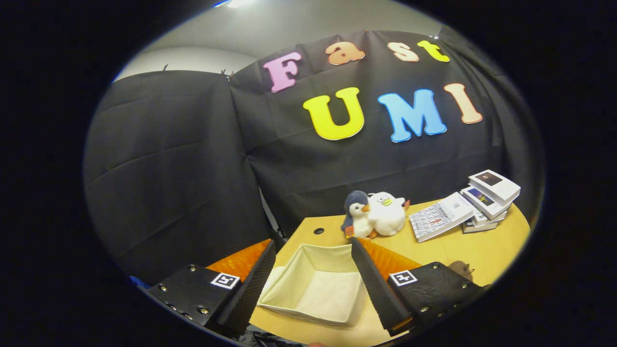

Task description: Open the storage box then place both shoes into the box .Put the left shoe in first, then the right shoe, with the right side of both shoes facing outward in a uniform manner.

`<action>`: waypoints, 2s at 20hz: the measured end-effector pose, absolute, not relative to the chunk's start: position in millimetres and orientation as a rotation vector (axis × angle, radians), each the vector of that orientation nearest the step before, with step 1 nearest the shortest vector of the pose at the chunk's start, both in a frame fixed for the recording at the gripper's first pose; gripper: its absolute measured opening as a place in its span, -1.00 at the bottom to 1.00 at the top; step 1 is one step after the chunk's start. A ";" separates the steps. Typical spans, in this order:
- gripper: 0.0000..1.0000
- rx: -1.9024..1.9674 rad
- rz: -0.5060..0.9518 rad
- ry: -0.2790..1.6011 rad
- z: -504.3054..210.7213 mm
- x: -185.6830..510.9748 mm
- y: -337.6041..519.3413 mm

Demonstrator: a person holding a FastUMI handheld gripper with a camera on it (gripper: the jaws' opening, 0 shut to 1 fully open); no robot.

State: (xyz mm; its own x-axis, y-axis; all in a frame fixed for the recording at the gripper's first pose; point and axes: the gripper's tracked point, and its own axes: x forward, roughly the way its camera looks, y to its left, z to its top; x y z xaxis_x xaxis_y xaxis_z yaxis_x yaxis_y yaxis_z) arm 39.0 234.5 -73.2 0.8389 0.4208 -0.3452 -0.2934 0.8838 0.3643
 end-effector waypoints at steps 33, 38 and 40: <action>0.96 0.107 0.254 0.899 -335.4 21.0 70.5; 0.96 0.080 0.267 0.987 -365.9 12.5 73.9; 0.94 0.071 0.255 1.002 -371.2 13.8 72.1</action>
